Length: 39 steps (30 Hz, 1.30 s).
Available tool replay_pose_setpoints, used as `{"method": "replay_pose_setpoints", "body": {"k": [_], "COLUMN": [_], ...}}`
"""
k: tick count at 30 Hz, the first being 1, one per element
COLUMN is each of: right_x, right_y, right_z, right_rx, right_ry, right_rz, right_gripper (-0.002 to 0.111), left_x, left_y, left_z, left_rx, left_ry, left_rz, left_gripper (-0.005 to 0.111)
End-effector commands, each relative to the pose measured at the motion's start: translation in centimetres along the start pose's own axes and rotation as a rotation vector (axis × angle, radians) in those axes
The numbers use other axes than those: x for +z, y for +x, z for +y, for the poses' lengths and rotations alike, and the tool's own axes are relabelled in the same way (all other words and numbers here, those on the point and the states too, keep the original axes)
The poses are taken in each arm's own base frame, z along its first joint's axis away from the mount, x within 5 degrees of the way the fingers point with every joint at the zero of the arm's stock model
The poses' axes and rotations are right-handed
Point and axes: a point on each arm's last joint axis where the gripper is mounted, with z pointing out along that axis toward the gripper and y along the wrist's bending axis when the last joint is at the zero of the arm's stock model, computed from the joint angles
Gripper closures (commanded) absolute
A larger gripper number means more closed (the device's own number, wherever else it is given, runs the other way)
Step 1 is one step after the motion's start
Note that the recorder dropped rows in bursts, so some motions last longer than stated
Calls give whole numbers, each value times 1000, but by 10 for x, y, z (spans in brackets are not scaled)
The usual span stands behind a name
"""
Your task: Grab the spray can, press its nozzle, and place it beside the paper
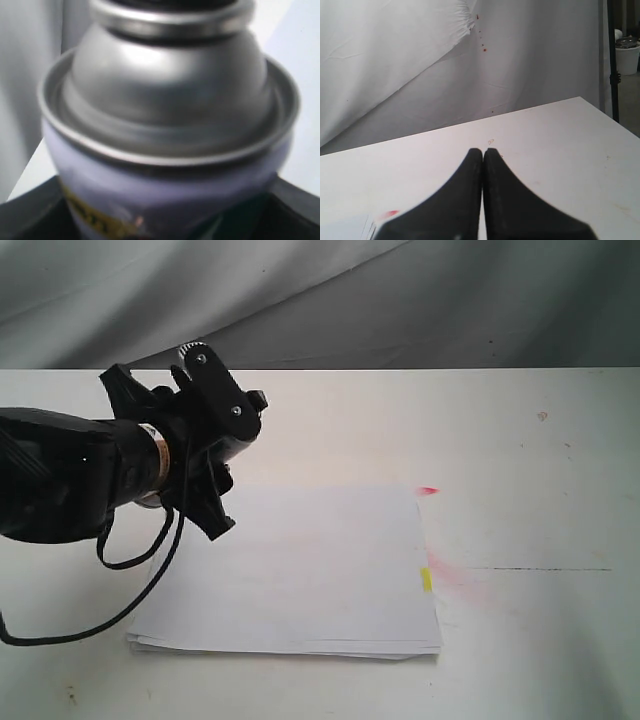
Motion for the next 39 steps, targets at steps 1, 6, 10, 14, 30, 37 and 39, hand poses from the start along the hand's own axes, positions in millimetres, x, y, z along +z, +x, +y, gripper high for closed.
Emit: {"method": "replay_pose_setpoints", "body": {"k": [1, 6, 10, 14, 30, 37, 39], "right_x": [0, 0, 0, 0, -1, 0, -2], "right_y": [0, 0, 0, 0, -3, -4, -12], "right_z": [0, 1, 1, 1, 2, 2, 6], "right_rx": [-12, -13, -13, -13, 2, 226, 202], "right_ry": [-6, -18, -18, -18, -22, -12, -15], "right_rz": [-5, -3, -3, -3, -45, 25, 115], "right_gripper": [108, 108, 108, 108, 108, 108, 108], "left_x": [7, 16, 17, 17, 18, 18, 18], "left_y": [0, 4, 4, 4, 2, 1, 1], "left_z": [3, 0, -2, -2, -5, -6, -6], "left_rx": [89, 135, 137, 137, 137, 138, 139], "left_ry": [-78, -102, -94, -94, -58, -48, -44], "left_rz": [28, 68, 67, 67, 39, 31, 28], "left_gripper": [107, 107, 107, 107, 107, 107, 107]}}
